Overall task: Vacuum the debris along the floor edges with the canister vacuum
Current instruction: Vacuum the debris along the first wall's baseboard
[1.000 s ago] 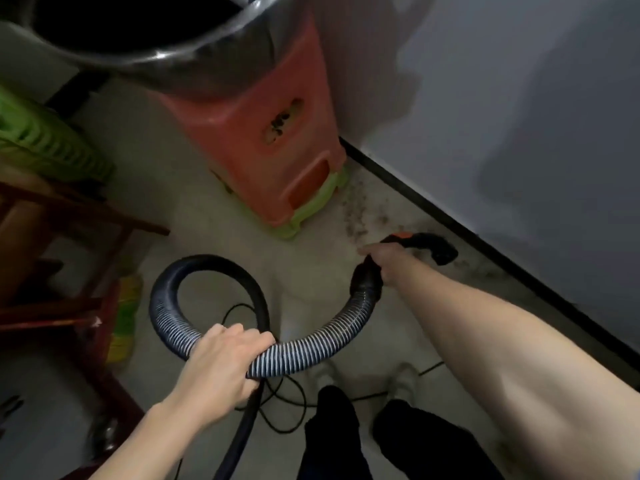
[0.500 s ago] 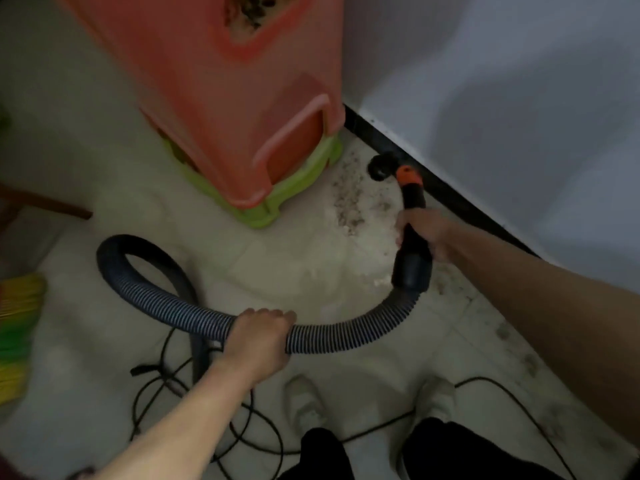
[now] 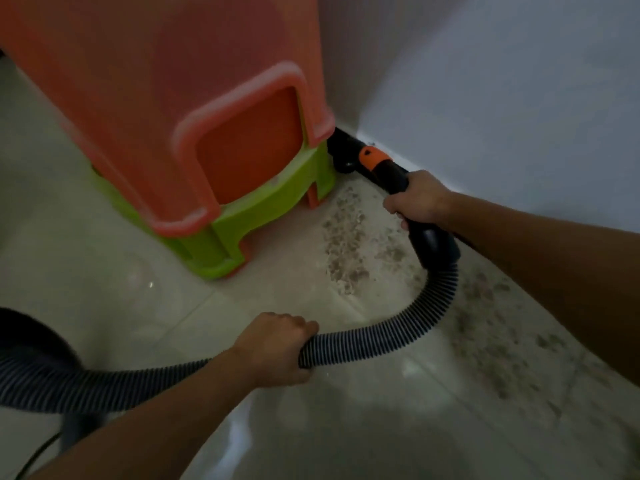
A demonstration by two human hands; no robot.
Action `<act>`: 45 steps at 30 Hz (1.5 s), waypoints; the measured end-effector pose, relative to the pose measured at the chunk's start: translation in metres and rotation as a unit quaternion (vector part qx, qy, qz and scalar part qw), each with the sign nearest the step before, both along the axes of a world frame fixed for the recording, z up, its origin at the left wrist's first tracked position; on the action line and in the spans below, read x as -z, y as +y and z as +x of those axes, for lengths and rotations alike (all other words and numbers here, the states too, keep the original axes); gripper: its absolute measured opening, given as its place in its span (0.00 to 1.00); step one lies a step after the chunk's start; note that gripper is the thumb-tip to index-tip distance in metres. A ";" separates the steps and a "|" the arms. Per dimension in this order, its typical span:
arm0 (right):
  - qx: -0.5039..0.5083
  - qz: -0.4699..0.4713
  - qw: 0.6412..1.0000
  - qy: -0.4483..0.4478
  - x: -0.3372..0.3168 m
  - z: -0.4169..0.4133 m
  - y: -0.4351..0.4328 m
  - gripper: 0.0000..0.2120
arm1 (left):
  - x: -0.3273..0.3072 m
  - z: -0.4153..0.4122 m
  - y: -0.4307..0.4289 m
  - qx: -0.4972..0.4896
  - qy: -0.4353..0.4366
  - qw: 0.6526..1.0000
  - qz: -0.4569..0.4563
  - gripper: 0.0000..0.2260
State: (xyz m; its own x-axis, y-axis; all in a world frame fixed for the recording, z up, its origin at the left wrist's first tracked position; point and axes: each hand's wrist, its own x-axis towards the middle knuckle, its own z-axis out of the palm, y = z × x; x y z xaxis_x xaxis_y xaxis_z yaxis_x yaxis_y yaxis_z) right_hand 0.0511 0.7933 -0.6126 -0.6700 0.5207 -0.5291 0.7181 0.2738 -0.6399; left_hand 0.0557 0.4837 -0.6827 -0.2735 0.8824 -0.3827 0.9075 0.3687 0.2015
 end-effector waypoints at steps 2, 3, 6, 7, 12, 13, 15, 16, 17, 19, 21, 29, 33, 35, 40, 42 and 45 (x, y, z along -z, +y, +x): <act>-0.018 0.027 0.999 0.005 0.017 -0.018 0.003 0.17 | 0.016 -0.013 0.003 -0.003 0.011 1.000 -0.018 0.18; -0.024 0.037 0.999 0.002 0.024 -0.025 0.004 0.17 | 0.021 -0.018 0.006 -0.006 0.012 1.000 -0.026 0.18; -0.040 0.053 0.998 -0.004 0.037 -0.034 0.004 0.17 | 0.028 -0.029 0.013 -0.001 0.017 0.999 -0.050 0.19; -0.041 0.052 0.998 -0.006 0.037 -0.031 0.004 0.17 | 0.027 -0.031 0.014 0.002 0.019 0.998 -0.058 0.19; -0.037 0.070 0.996 -0.051 0.017 0.018 0.016 0.14 | 0.010 -0.022 0.034 0.007 -0.028 0.997 -0.076 0.17; -0.038 0.078 0.995 -0.057 0.013 0.028 0.020 0.13 | 0.009 -0.016 0.039 0.017 -0.038 0.996 -0.079 0.17; -0.029 0.078 0.995 -0.060 0.010 0.046 0.026 0.12 | 0.009 -0.007 0.050 0.036 -0.037 0.996 -0.077 0.16; -0.018 0.071 0.996 -0.056 0.010 0.053 0.028 0.12 | 0.010 -0.006 0.053 0.040 -0.031 0.996 -0.073 0.16; -0.004 0.059 0.997 -0.048 0.013 0.059 0.030 0.12 | 0.011 -0.008 0.055 0.043 -0.022 0.996 -0.072 0.16; 0.033 0.017 0.999 -0.024 0.018 0.073 0.031 0.10 | 0.011 -0.015 0.057 0.050 0.003 0.995 -0.082 0.16; 0.068 -0.032 0.997 -0.002 0.020 0.091 0.029 0.06 | 0.006 -0.024 0.055 0.046 0.018 0.994 -0.101 0.17; 0.196 -0.125 0.971 0.063 0.051 0.135 -0.001 0.05 | -0.003 -0.025 0.020 0.015 0.037 0.984 -0.174 0.16; 0.219 -0.128 0.963 0.091 0.064 0.110 -0.019 0.06 | -0.022 -0.038 -0.004 -0.023 0.059 0.981 -0.184 0.16; 0.199 -0.132 0.967 0.090 0.063 0.098 -0.024 0.07 | -0.029 -0.035 -0.014 -0.033 0.057 0.980 -0.186 0.16; 0.151 -0.150 0.974 0.083 0.059 0.064 -0.032 0.11 | -0.038 -0.031 -0.045 -0.066 0.065 0.982 -0.166 0.13; 0.144 -0.151 0.974 0.084 0.061 0.053 -0.035 0.10 | -0.040 -0.034 -0.059 -0.088 0.070 0.983 -0.148 0.13; 0.140 -0.142 0.977 0.079 0.060 0.048 -0.038 0.11 | -0.032 -0.038 -0.069 -0.104 0.080 0.983 -0.130 0.13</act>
State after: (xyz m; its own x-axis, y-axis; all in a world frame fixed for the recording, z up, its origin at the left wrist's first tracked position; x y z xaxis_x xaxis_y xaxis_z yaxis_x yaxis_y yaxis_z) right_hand 0.0987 0.7553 -0.6728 -0.6073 0.5423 -0.5806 0.6259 -0.1234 -0.7701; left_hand 0.0179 0.4150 -0.6507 -0.5131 0.6793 -0.5247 0.8193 0.5699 -0.0635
